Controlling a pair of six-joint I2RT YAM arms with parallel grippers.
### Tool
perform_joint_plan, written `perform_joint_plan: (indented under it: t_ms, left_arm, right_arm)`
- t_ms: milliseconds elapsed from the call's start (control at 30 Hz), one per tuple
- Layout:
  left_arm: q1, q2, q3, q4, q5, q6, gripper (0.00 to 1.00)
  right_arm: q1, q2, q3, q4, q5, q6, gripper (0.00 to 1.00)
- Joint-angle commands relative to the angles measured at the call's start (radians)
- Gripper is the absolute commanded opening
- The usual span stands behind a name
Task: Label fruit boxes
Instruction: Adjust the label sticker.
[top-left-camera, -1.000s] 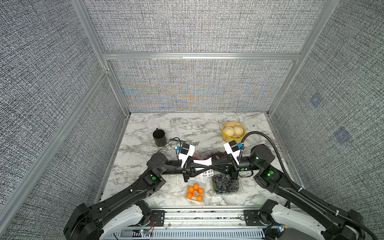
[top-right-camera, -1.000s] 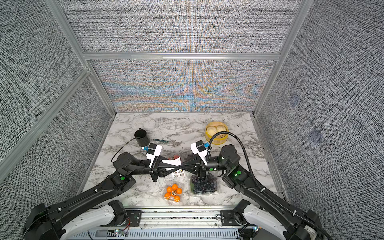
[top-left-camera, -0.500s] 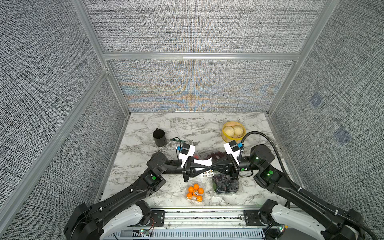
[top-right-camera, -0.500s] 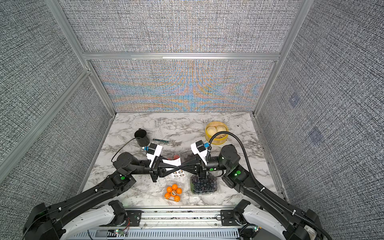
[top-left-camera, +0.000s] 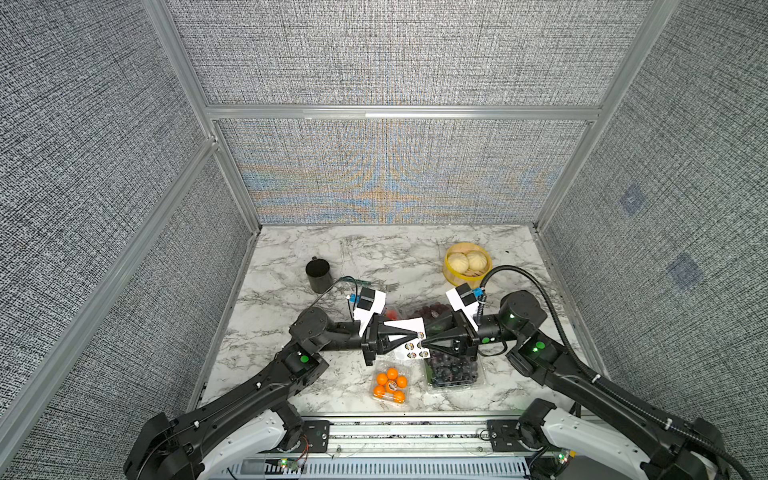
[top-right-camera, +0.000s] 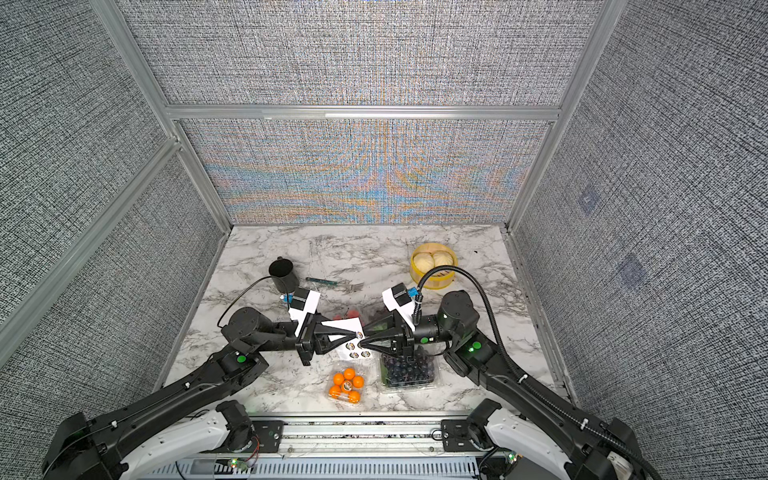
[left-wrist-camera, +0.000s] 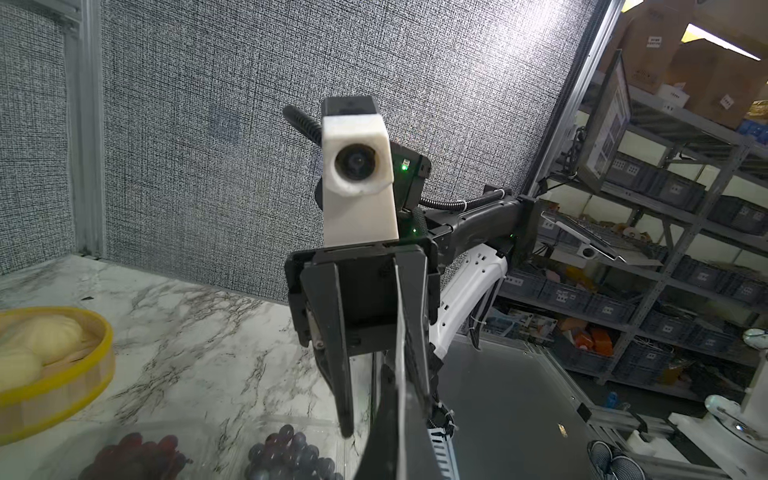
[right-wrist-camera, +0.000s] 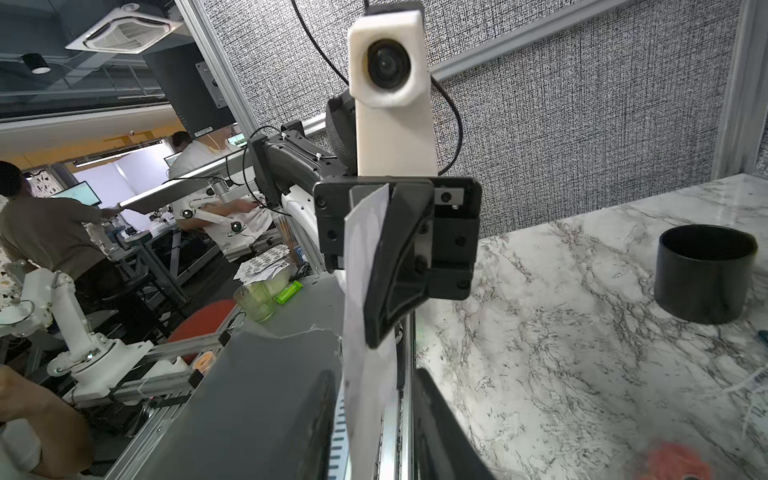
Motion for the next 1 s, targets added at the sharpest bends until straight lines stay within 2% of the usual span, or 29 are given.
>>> perform_joint_plan:
  t_ms: [0, 167, 267, 400, 467, 600, 667, 733, 900, 967]
  left_arm:
    - [0.001, -0.010, -0.002, 0.034, -0.021, 0.007, 0.00]
    - [0.001, -0.029, 0.012, -0.021, -0.057, 0.029, 0.00]
    - [0.001, -0.021, 0.013, -0.021, -0.059, 0.026, 0.00]
    - [0.001, -0.002, 0.011, -0.012, -0.054, 0.019, 0.00]
    - [0.001, 0.010, 0.012, 0.000, -0.046, 0.012, 0.06]
    - [0.000, 0.032, 0.014, 0.040, -0.028, -0.007, 0.11]
    - [0.001, 0.042, 0.020, 0.041, -0.025, -0.008, 0.16]
    - [0.001, 0.049, 0.021, 0.057, -0.018, -0.019, 0.25]
    - [0.001, 0.038, 0.009, 0.097, 0.003, -0.046, 0.54]
    - [0.001, 0.016, -0.005, 0.090, -0.002, -0.045, 0.58]
  right_arm:
    - [0.009, 0.014, 0.001, 0.025, -0.023, -0.004, 0.35]
    - [0.022, 0.025, -0.020, 0.013, -0.016, -0.023, 0.34]
    - [0.041, 0.055, -0.008, 0.017, -0.014, -0.035, 0.25]
    - [0.055, 0.089, 0.016, 0.019, -0.023, -0.047, 0.04]
    - [0.060, 0.101, 0.024, 0.019, -0.026, -0.051, 0.00]
    - [0.067, 0.108, 0.027, 0.019, -0.016, -0.052, 0.00]
    - [0.070, 0.109, 0.027, 0.019, -0.014, -0.052, 0.00]
    - [0.072, 0.112, 0.027, 0.019, -0.011, -0.053, 0.00]
    - [0.069, 0.122, 0.024, 0.019, 0.001, -0.054, 0.00]
    - [0.067, 0.114, 0.020, 0.021, 0.005, -0.056, 0.00]
